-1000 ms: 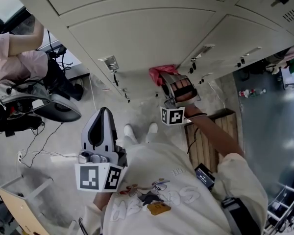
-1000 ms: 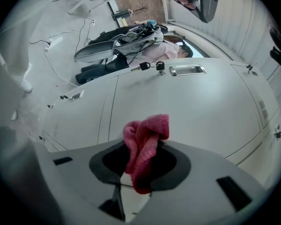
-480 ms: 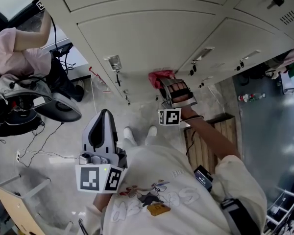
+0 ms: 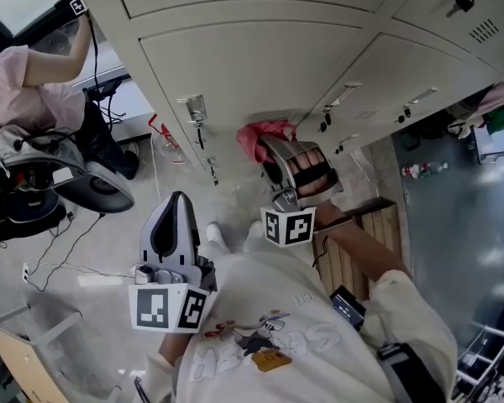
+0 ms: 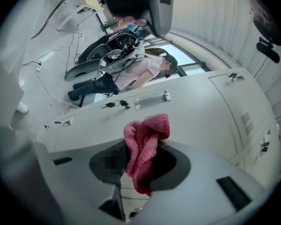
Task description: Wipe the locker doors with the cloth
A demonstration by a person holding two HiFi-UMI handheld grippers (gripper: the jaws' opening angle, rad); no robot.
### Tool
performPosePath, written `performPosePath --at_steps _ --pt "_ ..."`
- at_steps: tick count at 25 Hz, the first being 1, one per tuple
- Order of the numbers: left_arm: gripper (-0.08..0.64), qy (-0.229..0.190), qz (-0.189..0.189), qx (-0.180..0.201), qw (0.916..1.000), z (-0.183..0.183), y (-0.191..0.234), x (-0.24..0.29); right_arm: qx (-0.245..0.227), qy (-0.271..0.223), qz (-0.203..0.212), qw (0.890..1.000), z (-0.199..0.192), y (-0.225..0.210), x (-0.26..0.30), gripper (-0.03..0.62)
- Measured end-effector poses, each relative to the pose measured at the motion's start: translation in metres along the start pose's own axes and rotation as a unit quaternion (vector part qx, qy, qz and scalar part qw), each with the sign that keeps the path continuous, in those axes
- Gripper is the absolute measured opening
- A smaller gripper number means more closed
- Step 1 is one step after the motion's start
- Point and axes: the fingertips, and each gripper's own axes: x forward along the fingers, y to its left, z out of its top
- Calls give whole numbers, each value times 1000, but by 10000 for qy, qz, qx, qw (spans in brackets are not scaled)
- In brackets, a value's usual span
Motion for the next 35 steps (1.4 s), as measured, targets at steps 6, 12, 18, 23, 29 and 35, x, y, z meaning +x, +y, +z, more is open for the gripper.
performPosePath --at_steps 6,12,18,23,29,35 --pt "5 -11 -91 -38 10000 -1 -4 -1 -221 -75 -629 9977 20 -81 -8 117" --pt "5 -30 -121 -34 9999 0 -6 -4 -310 189 -966 9947 24 -132 -2 117" --pt "5 -53 -57 -7 10000 3 -2 -8 -465 383 -1015 9930 23 -129 15 117" --pt "5 -7 -39 22 10000 1 2 -6 -484 464 -1073 9920 23 -124 19 117" --pt "6 92 -34 188 9998 -4 0 -1 -478 467 -958 9932 22 -113 21 117" --pt "5 145 -17 175 9997 -6 4 3 -416 487 -821 9946 19 -97 25 117"
